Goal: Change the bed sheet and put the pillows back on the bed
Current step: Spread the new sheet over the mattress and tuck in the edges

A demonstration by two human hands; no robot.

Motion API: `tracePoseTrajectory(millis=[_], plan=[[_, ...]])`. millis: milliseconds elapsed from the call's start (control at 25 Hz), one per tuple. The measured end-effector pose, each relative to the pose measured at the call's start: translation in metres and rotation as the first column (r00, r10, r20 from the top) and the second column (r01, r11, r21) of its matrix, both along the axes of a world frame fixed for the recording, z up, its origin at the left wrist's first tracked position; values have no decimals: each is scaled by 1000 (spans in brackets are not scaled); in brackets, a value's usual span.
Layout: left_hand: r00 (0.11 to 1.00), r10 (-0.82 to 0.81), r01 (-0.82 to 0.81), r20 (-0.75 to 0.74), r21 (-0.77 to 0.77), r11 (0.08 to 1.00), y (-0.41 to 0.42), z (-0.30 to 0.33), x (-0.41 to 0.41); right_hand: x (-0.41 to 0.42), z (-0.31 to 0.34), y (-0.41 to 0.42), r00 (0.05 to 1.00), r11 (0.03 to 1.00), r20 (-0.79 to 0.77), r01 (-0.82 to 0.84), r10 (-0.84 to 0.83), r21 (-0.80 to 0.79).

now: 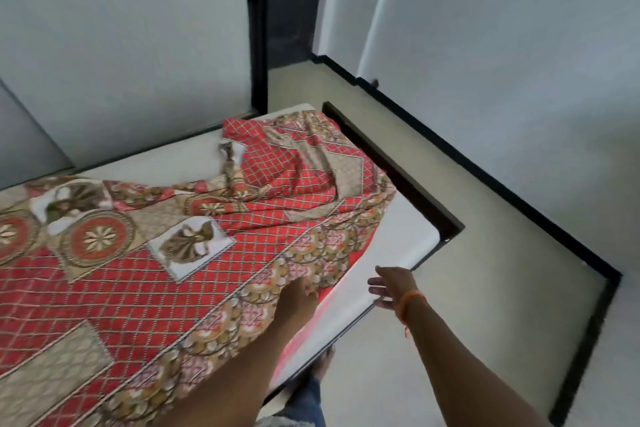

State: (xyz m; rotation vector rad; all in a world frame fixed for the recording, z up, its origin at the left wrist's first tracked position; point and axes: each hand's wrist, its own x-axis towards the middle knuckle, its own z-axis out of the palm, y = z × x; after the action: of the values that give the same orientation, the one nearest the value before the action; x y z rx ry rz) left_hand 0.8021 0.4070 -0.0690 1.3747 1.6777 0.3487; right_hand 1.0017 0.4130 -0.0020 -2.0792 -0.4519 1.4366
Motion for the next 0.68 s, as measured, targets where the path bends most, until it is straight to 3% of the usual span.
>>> tracePoseTrajectory(millis=[240,480,600,680], plan=[[984,-85,86,-154,-5,996,106,-61,126,110,-54,136,999,989,-40,25,-32,-147],[876,-191,184,-443,-59,981,184,-154,236,188,-195,233,991,969,-129,7,-40,-247],[781,-134,154,-610,-19,988,217,-190,274,205,-248,293,980,987,-195,-9,-22,-160],[765,-93,133,-637,15,991,236,-206,289,209,-278,341,957,994,-278,62,-84,-86]])
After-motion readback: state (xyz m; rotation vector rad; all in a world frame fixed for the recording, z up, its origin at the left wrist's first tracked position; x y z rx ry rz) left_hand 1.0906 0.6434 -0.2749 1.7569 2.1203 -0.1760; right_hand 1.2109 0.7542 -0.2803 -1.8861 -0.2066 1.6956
